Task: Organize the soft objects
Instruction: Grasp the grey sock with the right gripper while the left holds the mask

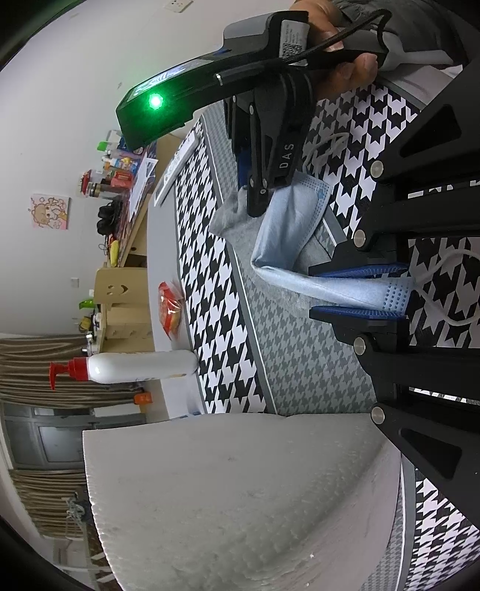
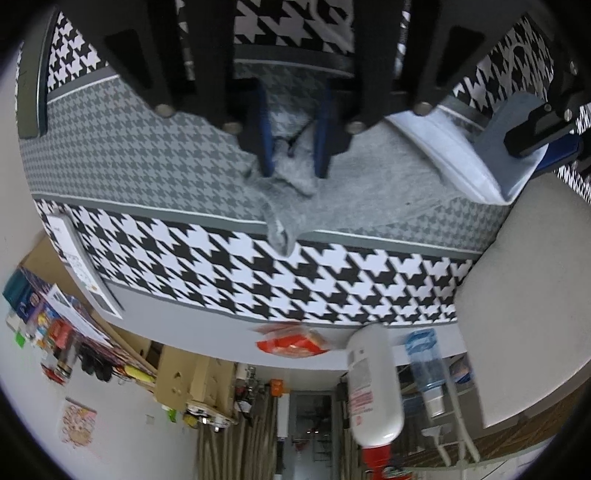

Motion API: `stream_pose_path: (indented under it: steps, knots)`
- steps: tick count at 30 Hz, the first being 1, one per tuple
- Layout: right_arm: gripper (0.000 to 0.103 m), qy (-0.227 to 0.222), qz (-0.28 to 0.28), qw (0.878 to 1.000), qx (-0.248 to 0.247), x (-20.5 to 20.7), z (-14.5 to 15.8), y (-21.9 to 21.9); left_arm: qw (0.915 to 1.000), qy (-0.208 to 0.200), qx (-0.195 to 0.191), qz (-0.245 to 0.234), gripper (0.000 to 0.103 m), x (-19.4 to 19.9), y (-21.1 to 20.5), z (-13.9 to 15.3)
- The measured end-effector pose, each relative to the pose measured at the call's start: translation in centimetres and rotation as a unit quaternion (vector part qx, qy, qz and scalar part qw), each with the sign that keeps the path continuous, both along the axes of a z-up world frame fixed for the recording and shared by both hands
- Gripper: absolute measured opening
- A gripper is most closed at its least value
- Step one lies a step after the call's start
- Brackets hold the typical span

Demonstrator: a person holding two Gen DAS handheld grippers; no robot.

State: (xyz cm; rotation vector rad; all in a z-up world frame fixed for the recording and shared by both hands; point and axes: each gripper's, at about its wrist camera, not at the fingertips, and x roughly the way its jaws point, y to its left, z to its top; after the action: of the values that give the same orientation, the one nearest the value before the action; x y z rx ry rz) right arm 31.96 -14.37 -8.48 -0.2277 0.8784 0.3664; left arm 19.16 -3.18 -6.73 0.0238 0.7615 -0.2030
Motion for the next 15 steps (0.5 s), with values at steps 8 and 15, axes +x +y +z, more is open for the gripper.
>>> stream_pose_path:
  steps: [8, 15]
  knots:
    - [0.011, 0.003, -0.01, 0.999, 0.031, -0.3, 0.7, -0.8, 1.0, -0.002, -0.002, -0.002, 0.016, -0.2, 0.0, 0.1]
    - [0.011, -0.029, -0.033, 0.998, 0.04, -1.3, 2.8, -1.8, 0.9999, -0.009, -0.007, -0.004, 0.01, -0.8, 0.2, 0.6]
